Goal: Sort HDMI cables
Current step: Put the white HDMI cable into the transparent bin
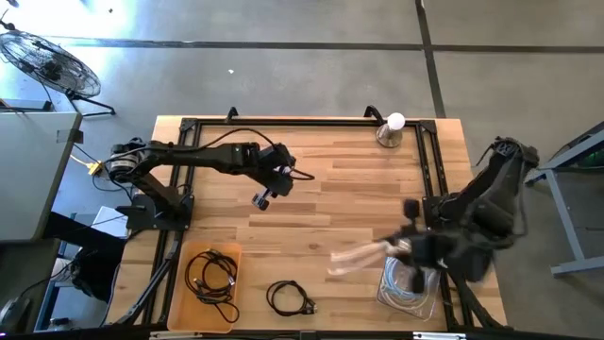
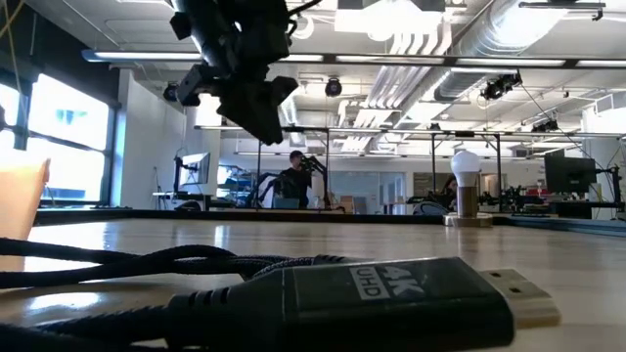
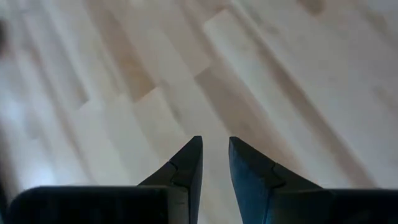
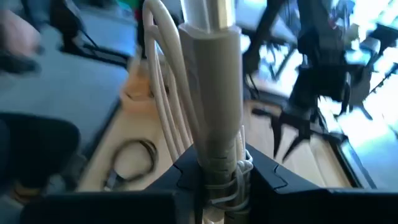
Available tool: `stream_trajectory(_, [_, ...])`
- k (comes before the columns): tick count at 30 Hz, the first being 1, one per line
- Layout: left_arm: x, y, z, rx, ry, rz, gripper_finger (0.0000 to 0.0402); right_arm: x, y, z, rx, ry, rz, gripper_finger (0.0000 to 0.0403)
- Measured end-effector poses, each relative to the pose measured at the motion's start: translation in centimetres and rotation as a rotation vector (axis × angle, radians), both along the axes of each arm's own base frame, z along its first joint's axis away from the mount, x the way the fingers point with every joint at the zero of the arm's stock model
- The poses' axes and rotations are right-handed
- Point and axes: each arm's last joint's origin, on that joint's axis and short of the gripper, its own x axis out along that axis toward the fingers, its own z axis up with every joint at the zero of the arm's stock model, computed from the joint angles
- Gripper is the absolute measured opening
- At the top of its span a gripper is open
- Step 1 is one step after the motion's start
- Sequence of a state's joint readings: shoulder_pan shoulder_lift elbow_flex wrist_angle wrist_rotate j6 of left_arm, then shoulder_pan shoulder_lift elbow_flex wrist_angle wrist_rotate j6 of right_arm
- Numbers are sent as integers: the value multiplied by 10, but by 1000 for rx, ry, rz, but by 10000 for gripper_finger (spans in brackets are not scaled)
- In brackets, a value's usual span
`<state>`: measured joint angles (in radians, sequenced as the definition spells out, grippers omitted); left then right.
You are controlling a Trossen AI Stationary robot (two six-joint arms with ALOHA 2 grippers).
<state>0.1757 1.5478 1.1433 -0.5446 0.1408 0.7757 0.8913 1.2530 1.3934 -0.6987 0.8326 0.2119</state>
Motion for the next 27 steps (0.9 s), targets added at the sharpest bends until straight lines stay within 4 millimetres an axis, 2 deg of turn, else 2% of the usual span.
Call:
stream_trajectory(2, [-1,-1,-3,-46,0,-16,75,-12,8,11,20,-41,22,61])
stream_trajectory(5, [-2,-5,-6,-113,5,-47,75,-30,17,20,112,-12,119,61])
stream_trajectory(11, [-2,-12,-7,-171,17,-71,75,-51,25,7,322,222,183,61])
stream_trajectory(14, [-2,-16,-7,-180,19,-67,75,-54,26,-1,432,346,145,61])
stream_trajectory(19, [-2,-18,-7,-194,21,-58,75,-53,26,-9,556,445,21,61])
stream_trajectory(27, [-1,-20,-7,-212,19,-38,75,-43,32,-34,581,658,-145,61])
